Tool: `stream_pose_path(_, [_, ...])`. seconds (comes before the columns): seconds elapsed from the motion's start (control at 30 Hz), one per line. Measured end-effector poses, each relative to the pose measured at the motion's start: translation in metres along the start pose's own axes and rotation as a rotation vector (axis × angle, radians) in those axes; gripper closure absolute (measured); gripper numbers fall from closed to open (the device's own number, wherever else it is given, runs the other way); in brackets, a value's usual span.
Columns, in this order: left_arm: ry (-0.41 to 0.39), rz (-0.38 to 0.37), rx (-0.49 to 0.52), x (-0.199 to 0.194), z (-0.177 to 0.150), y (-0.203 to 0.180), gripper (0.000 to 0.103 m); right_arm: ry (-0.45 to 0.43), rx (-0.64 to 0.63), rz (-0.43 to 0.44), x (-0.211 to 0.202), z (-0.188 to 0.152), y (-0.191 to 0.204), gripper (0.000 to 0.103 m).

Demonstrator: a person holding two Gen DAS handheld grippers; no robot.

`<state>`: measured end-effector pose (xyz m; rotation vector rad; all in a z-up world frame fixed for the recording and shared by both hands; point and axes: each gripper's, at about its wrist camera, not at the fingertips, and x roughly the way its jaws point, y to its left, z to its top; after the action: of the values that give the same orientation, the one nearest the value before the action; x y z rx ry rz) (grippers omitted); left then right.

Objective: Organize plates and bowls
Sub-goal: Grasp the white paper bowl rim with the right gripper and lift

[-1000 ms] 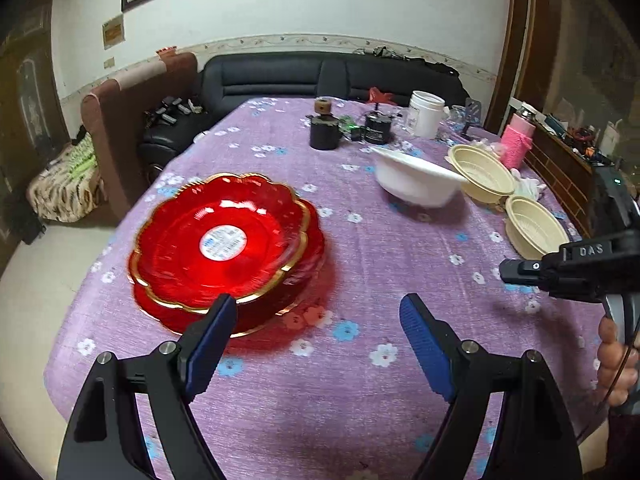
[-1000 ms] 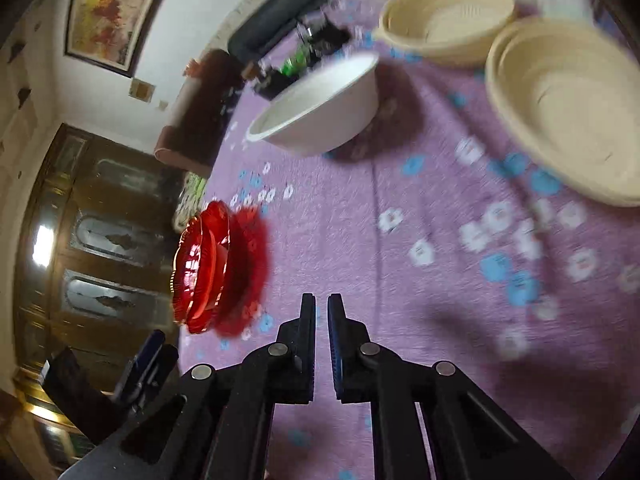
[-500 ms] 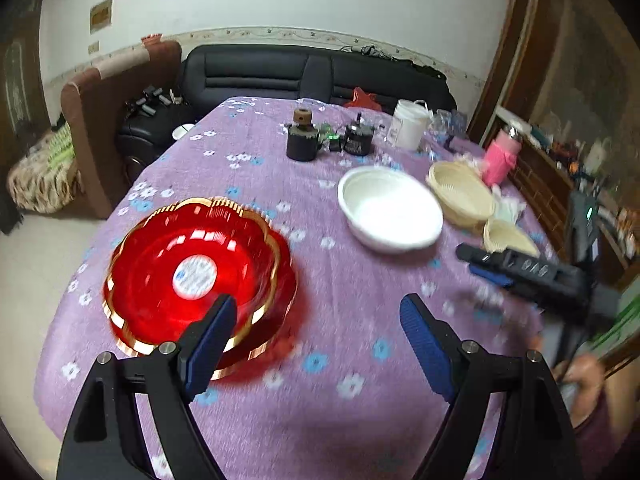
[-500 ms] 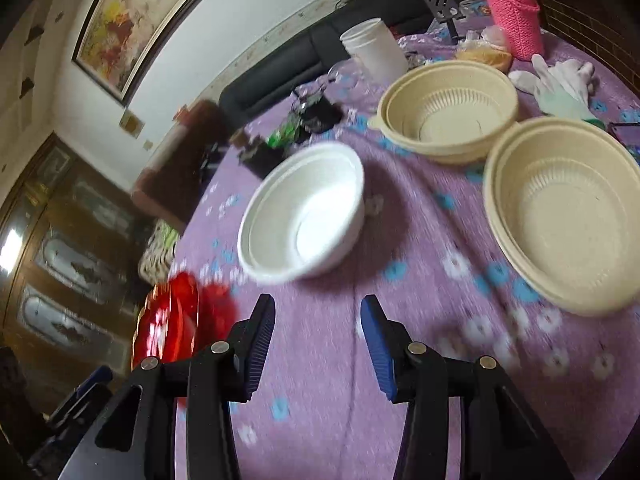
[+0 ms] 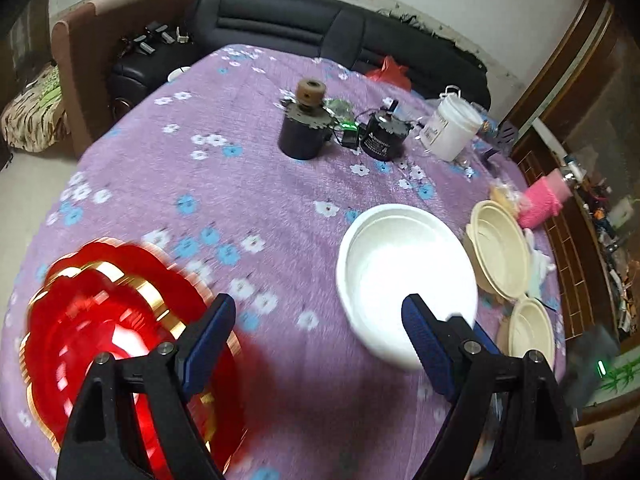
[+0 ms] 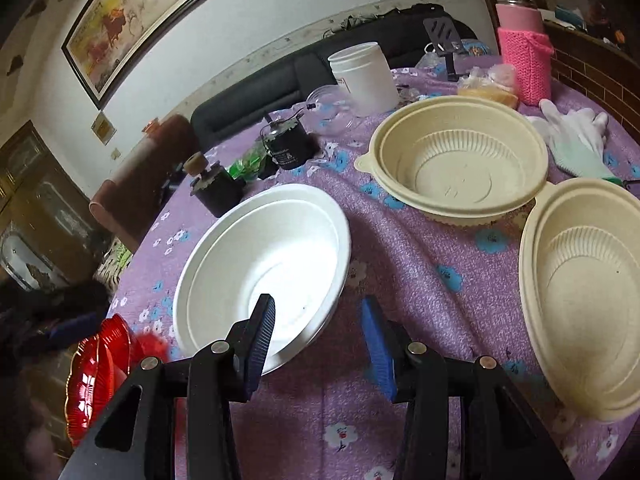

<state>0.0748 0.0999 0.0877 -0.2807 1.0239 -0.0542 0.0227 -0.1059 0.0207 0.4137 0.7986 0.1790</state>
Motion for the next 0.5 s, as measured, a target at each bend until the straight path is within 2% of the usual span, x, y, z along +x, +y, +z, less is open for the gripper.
stream_pose_path(0.2, [0.063,0.079,0.001,0.056,0.015,-0.015,0.019,0.037,0.015,0.074,0.008,-0.003,-0.003,0.054])
stream_pose_path(0.37, [0.123,0.067,0.024,0.082,0.013,-0.027,0.019,0.038,0.008,0.073,0.011,-0.004,-0.001,0.055])
stream_pose_path(0.43, [0.145,0.046,0.019,0.087,0.010,-0.029,0.019,0.051,0.018,0.089,0.013,-0.004,-0.001,0.066])
stream_pose_path(0.5, [0.165,0.023,0.023,0.090,0.006,-0.031,0.021,0.059,0.028,0.098,0.014,-0.005,-0.002,0.068])
